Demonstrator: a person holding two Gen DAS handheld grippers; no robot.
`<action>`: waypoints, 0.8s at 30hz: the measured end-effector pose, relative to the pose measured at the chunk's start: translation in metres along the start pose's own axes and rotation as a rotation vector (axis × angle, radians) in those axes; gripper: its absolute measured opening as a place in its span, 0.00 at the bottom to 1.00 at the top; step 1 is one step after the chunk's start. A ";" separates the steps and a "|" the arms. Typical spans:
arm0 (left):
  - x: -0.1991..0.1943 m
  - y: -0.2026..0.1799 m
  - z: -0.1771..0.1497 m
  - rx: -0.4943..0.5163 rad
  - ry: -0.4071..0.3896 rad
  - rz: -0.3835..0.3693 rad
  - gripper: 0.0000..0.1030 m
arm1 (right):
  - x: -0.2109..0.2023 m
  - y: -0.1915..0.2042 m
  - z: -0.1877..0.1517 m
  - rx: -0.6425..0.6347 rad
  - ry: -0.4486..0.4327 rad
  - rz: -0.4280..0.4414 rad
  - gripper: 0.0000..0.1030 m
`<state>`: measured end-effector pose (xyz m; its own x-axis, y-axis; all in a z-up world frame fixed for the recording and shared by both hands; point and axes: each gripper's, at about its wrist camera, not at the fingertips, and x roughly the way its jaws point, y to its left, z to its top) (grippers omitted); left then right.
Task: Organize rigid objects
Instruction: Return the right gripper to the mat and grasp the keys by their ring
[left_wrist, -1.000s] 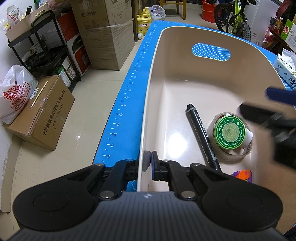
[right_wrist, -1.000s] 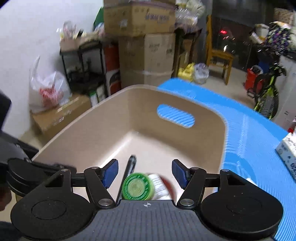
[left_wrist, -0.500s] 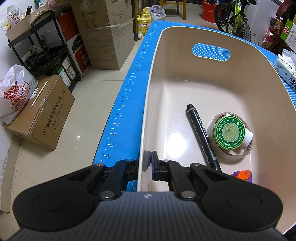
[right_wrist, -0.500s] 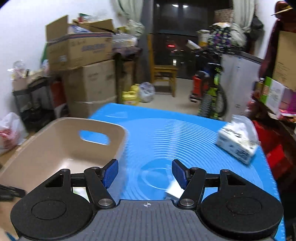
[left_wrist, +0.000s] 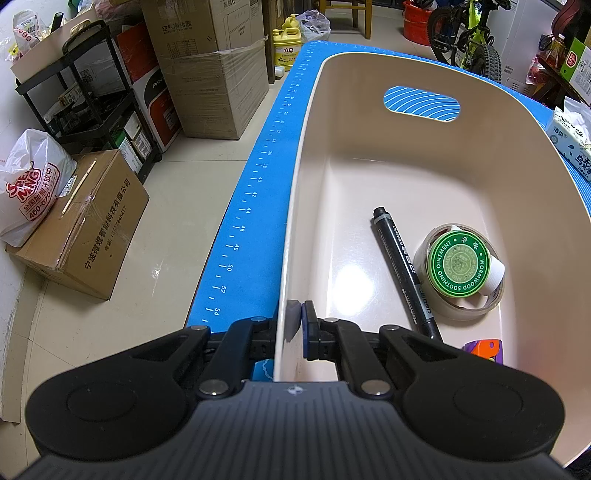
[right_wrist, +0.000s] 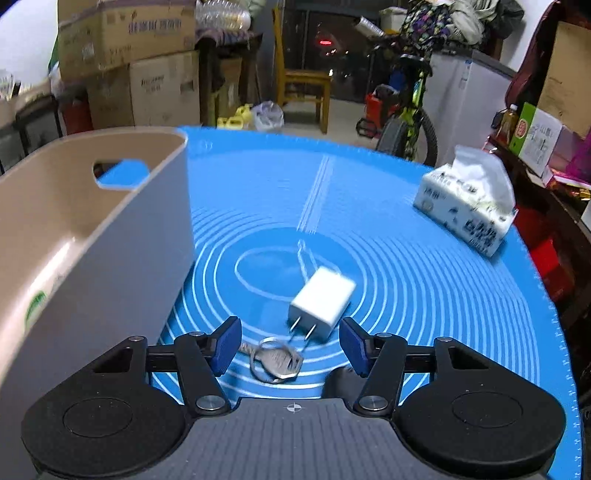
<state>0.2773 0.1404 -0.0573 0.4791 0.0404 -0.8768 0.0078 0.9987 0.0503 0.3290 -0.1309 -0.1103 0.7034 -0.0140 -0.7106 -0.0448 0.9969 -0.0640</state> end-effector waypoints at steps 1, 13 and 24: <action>0.000 0.000 0.000 0.000 0.000 0.000 0.09 | 0.003 0.003 -0.003 -0.006 0.009 -0.001 0.65; 0.000 0.000 0.000 0.000 0.000 0.000 0.09 | 0.011 0.020 -0.016 -0.031 0.001 -0.096 0.59; 0.000 -0.001 0.000 0.000 0.000 0.000 0.09 | 0.012 0.004 -0.016 0.021 0.007 -0.087 0.22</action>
<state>0.2773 0.1398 -0.0575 0.4788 0.0409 -0.8770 0.0075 0.9987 0.0507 0.3256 -0.1282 -0.1306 0.6989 -0.1011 -0.7080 0.0315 0.9933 -0.1108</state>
